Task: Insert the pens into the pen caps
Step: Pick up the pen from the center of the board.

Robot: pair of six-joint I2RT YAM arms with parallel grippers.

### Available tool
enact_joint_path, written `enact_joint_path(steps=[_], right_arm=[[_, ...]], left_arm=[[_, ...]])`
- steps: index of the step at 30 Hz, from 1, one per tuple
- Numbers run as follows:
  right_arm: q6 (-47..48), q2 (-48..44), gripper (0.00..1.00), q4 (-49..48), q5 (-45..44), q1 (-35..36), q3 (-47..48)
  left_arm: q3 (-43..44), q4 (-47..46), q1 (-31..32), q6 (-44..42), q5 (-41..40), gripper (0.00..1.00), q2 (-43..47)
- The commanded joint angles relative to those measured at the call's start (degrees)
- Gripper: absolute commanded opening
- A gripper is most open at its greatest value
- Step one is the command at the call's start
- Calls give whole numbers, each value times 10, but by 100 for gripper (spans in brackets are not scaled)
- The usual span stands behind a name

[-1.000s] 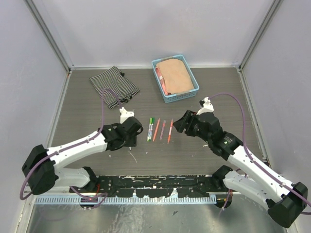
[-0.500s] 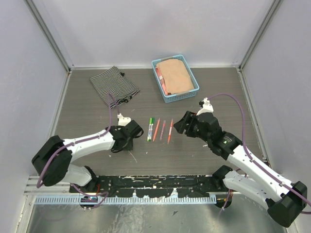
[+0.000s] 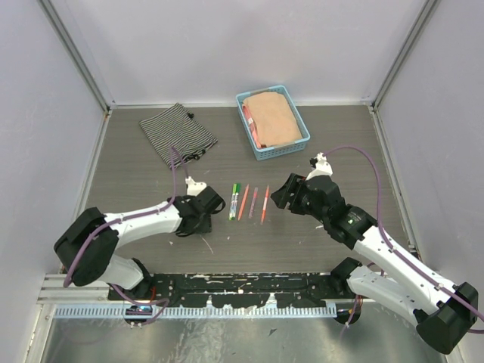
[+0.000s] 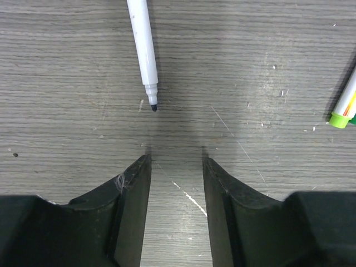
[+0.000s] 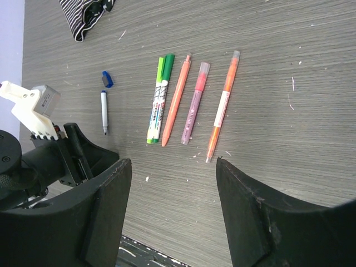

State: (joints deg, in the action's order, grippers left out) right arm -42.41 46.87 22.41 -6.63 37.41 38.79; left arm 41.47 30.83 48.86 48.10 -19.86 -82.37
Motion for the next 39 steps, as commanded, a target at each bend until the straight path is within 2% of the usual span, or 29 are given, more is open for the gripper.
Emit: enact_joint_path(steps=[1, 5, 12, 17, 25, 30, 35, 39], right_arm=[[3, -9, 67, -5, -15, 1, 26], [4, -10, 67, -4, -15, 2, 25], [8, -9, 67, 0, -14, 2, 27], [9, -8, 67, 2, -15, 2, 27], [9, -10, 67, 9, -19, 2, 28], [11, -9, 67, 13, -23, 2, 29], [13, -3, 67, 13, -23, 2, 31], [15, 2, 67, 12, -22, 2, 33]], left_arm=[[6, -1, -15, 2, -15, 51, 25], [22, 1, -63, -26, -13, 54, 37], [35, -22, -138, -92, 31, 54, 9], [41, -72, -145, -123, 80, 53, -18], [73, -66, -146, -131, 48, 52, -64], [86, -51, -147, -131, 29, 42, -85], [83, -49, -146, -131, 24, 36, -90], [81, -49, -147, -131, 32, 27, -94]])
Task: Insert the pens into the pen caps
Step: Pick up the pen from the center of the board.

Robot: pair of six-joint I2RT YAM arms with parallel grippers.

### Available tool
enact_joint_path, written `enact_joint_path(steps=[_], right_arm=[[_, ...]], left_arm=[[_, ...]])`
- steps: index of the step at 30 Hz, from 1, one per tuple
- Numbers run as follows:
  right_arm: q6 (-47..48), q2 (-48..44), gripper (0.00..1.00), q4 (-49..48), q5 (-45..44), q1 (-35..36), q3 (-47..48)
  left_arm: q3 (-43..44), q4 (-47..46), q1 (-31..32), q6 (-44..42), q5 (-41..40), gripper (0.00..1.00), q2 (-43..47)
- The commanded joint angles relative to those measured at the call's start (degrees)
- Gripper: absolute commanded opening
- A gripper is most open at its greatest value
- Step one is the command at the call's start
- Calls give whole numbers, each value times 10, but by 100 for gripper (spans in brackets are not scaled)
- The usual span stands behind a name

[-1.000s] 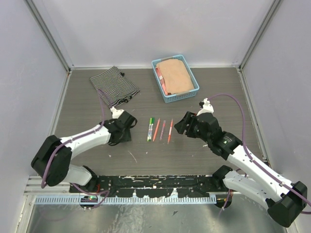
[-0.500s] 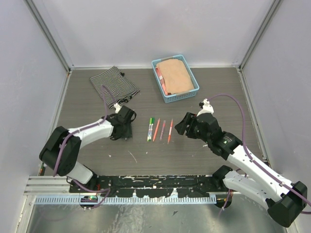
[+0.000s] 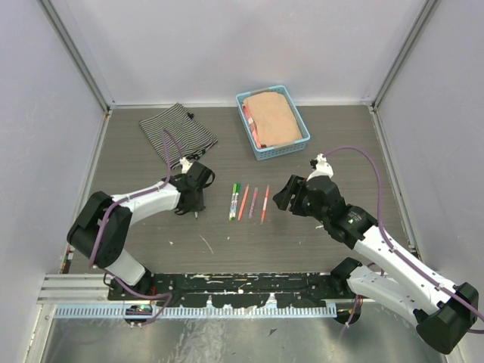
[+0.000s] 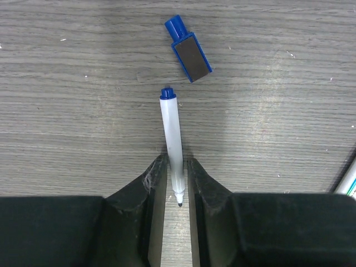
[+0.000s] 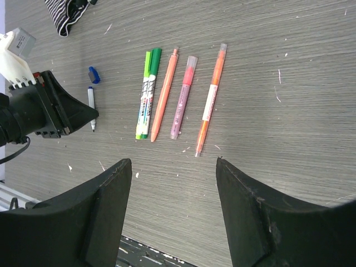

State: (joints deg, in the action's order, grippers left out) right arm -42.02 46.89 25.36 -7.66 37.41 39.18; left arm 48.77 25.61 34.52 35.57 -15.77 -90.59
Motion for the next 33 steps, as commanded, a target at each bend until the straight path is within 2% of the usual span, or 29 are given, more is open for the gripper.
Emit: enact_joint_path(steps=[1, 7, 13, 18, 27, 33], right_arm=[[11, 3, 67, -19, -12, 2, 30], [11, 6, 67, -25, -12, 2, 29], [5, 6, 67, -52, -3, 2, 23], [-5, 8, 68, -100, 32, 3, 12], [-71, 50, 67, -237, 117, 7, -23], [-102, 84, 67, -295, 109, 51, -37]], left_arm=[[7, 3, -3, -6, -8, 25, -11], [-3, 11, -2, -16, 2, 13, 24], [-13, -4, 10, -62, 45, 17, 136], [15, 13, 25, -81, 99, 16, 207], [54, -10, 141, -80, 136, 17, 240], [75, -30, 205, -75, 133, 16, 213]])
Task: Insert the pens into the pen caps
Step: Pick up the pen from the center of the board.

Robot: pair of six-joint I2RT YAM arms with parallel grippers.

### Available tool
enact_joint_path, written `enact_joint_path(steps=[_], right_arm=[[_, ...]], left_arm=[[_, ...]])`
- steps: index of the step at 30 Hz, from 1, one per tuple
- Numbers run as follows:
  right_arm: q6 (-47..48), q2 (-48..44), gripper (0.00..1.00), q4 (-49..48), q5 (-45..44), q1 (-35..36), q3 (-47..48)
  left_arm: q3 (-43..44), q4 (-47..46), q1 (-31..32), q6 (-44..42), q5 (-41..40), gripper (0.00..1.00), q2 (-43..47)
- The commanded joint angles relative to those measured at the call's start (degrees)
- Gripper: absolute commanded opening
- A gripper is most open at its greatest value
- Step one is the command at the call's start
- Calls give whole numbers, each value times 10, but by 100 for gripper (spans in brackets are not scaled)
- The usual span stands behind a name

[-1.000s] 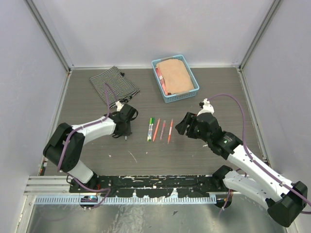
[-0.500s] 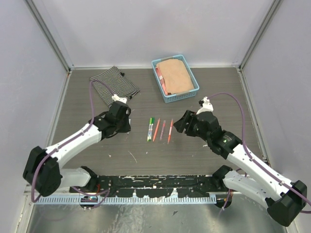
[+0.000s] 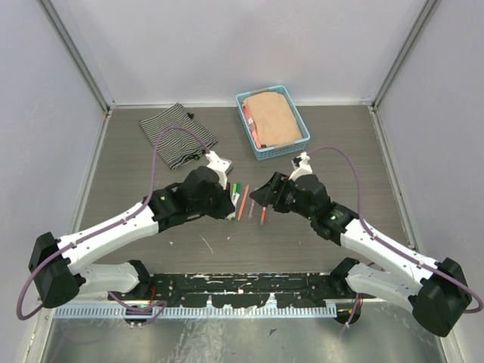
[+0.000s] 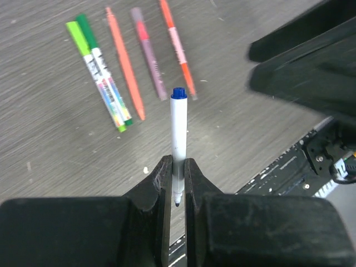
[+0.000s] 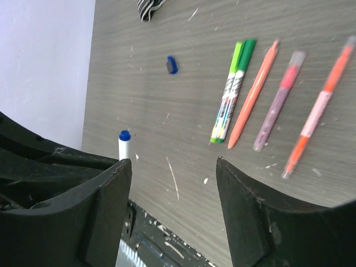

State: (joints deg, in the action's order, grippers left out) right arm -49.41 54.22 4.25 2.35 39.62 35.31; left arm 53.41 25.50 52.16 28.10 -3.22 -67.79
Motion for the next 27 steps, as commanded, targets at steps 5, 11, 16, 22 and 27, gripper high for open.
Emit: enact_joint_path(steps=[5, 11, 16, 22, 27], right_arm=[[-40, 28, 65, -89, -20, 68, 4], [-49, 30, 59, -100, -23, 79, 2], [-53, 40, 52, -106, -15, 80, 4], [-56, 41, 44, -105, -21, 81, 6], [-54, 37, 29, -103, -25, 82, 6]], left_arm=[[34, -40, 48, -2, 6, 15, -28], [32, -41, 54, -9, 7, 15, -32], [30, -46, 60, -14, 9, 15, -28], [22, -57, 66, -21, 15, 15, -16], [19, -60, 71, -26, 15, 15, -12]])
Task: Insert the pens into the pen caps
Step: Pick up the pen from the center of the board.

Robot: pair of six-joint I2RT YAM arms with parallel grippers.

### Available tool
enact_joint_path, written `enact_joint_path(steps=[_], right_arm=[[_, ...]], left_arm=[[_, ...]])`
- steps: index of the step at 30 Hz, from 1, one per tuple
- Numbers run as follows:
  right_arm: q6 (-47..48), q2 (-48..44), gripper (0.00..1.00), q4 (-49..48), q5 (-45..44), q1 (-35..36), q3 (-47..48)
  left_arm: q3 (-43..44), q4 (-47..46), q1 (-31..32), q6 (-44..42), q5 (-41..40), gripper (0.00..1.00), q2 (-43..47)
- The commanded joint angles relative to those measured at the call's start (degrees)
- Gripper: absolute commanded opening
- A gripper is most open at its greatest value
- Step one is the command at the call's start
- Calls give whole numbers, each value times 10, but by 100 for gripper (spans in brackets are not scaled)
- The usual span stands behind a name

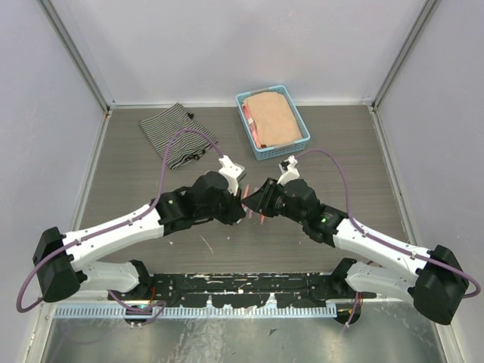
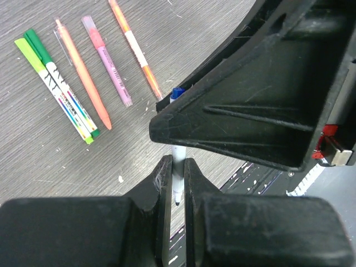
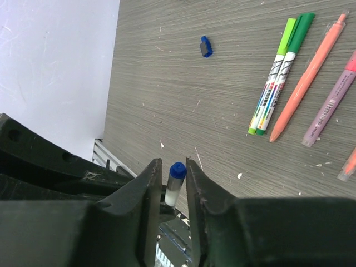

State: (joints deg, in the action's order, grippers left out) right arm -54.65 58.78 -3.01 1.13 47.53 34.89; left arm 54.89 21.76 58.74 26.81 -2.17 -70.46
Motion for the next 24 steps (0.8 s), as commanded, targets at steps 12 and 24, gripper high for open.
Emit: enact_joint_path(steps=[12, 24], right_arm=[[70, -45, 1, 27, -68, 3, 36], [311, -161, 1, -51, -109, 3, 39]], left_arm=[[-2, -10, 7, -3, -22, 46, 53], [27, 27, -10, 20, -48, 52, 110]])
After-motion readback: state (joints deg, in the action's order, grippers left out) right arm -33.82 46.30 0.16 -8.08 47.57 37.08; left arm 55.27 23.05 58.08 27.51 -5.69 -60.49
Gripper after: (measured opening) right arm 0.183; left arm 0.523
